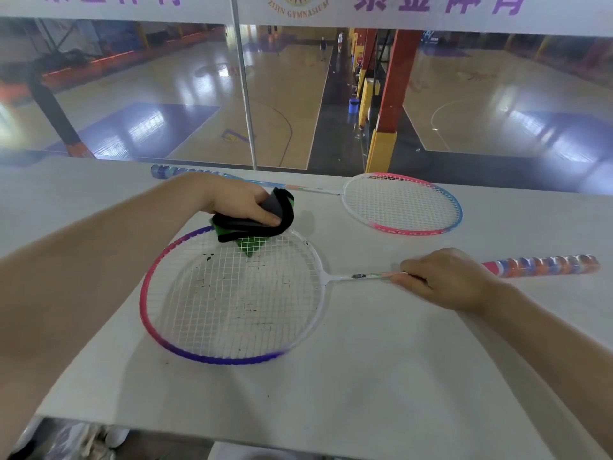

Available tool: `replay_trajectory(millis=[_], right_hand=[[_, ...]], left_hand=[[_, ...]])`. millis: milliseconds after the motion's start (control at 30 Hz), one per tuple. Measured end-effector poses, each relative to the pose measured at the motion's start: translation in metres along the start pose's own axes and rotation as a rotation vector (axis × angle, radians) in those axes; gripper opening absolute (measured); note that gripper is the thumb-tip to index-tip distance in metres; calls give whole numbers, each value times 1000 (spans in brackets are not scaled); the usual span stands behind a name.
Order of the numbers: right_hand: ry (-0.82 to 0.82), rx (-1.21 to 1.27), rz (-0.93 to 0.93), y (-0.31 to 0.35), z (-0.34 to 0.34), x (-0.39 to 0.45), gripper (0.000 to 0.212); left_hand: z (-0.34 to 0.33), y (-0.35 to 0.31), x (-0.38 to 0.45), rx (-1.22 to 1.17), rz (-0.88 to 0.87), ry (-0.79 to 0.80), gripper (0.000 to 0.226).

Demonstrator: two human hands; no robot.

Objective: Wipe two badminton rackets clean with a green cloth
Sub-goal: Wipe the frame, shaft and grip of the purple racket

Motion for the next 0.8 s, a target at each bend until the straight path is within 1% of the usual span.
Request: replay_trajectory(millis=[100,200,400,467,533,700,733,800], right_hand=[[-6,-17,-7,-1,0,0,54],[-12,-17,3,0,-1,0,49],[11,-31,8,0,1,1,49],[8,-24,3,1,1,1,47],[18,-30,-8,1,2,1,50],[10,-13,8,2,3,0,46],[7,-9,12,2,2,0,48],[9,-18,10,0,1,-1,55]], left_hand=[[-3,-13,4,33,-33,2,19],[-7,-28,12,73,-57,35,19],[-12,-54,19,155,-71,224,23],[-14,-64,19,229,-87,257,20],[-20,-79,19,304,-107,290,19],[-48,-111,21,470,-153,422,26],[-53,-113,22,502,-172,430,27],[-60,-112,22,538,-204,393,26]])
Point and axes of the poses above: each hand's wrist, its own x-axis towards the middle knuckle, its own z-axis out of the back of the hand, y = z × x, the point moved 2 cm from there along x, towards the middle knuckle, and after that the axes turned 5 degrees about x, right-handed, at the moved point
